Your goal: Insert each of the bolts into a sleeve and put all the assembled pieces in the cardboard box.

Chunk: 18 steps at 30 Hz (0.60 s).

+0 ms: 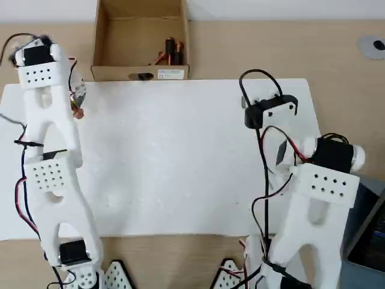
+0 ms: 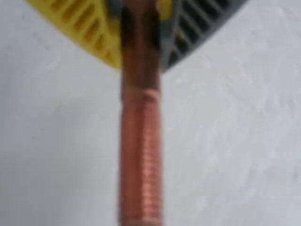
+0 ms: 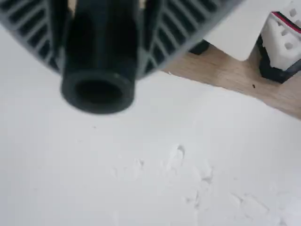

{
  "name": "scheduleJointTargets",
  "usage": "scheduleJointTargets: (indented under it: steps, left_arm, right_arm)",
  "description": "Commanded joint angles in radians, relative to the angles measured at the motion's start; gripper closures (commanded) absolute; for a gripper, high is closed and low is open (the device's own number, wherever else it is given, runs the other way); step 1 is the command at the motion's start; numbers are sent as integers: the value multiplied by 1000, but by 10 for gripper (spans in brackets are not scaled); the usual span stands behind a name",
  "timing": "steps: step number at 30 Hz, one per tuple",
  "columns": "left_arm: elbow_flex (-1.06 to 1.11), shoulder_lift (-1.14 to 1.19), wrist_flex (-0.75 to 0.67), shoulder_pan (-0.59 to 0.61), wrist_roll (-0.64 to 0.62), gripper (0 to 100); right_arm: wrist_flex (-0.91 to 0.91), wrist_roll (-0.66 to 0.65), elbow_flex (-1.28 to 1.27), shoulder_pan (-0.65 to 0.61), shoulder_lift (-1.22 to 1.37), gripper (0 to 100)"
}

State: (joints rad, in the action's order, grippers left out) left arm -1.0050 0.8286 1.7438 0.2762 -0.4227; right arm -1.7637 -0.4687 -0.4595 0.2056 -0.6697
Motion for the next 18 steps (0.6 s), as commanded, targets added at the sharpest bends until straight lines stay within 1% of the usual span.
scheduleJointTargets:
  steps: [1,8,10,18]
  left_arm:
    - [84,-82,9,6,-253,998]
    - [324,-84,9,23,-666,998]
    - [358,-84,9,26,-753,998]
    - [379,-133,9,31,-829,998]
  right_arm:
    - [-20,3,8,13,-70,988]
    - [-23,-20,-5,13,-168,988]
    - [-23,-25,-5,15,-170,988]
    - [-23,-25,-5,15,-171,988]
